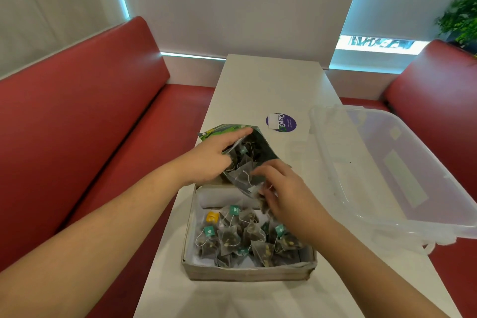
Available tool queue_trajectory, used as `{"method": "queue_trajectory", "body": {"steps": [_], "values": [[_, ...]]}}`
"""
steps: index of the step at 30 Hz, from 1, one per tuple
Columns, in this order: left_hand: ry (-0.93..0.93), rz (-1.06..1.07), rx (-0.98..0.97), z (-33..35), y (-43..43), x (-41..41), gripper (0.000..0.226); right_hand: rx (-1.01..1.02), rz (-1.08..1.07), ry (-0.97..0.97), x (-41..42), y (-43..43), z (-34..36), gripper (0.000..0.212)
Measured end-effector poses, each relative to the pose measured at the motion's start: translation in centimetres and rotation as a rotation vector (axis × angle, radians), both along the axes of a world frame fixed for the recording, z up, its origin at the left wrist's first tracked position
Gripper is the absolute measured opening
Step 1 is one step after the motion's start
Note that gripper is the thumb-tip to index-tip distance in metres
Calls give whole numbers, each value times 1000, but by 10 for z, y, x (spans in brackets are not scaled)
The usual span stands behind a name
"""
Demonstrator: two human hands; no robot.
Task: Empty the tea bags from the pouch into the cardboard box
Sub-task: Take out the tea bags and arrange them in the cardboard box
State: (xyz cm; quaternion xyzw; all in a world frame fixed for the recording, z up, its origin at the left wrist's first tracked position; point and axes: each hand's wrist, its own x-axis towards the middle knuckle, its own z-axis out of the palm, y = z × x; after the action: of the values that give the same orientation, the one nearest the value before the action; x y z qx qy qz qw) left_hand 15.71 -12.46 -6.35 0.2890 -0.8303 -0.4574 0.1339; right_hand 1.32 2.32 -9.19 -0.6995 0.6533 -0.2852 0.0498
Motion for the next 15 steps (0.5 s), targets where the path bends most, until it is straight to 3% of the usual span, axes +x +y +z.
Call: {"method": "queue_trajectory", "body": {"steps": [5, 7, 10, 12, 15], "values": [[11, 1, 14, 0, 0, -1, 85, 133, -6, 151, 11, -60, -12, 48], [16, -1, 19, -1, 0, 0, 85, 356, -61, 249, 11, -81, -17, 57], [19, -7, 21, -3, -2, 1, 86, 606, -68, 387, 12, -101, -20, 46], [18, -12, 19, -5, -3, 1, 86, 605, -77, 395, 13, -99, -18, 31], [17, -12, 14, -5, -5, -1, 86, 430, -79, 198, 7, -76, -13, 20]]}}
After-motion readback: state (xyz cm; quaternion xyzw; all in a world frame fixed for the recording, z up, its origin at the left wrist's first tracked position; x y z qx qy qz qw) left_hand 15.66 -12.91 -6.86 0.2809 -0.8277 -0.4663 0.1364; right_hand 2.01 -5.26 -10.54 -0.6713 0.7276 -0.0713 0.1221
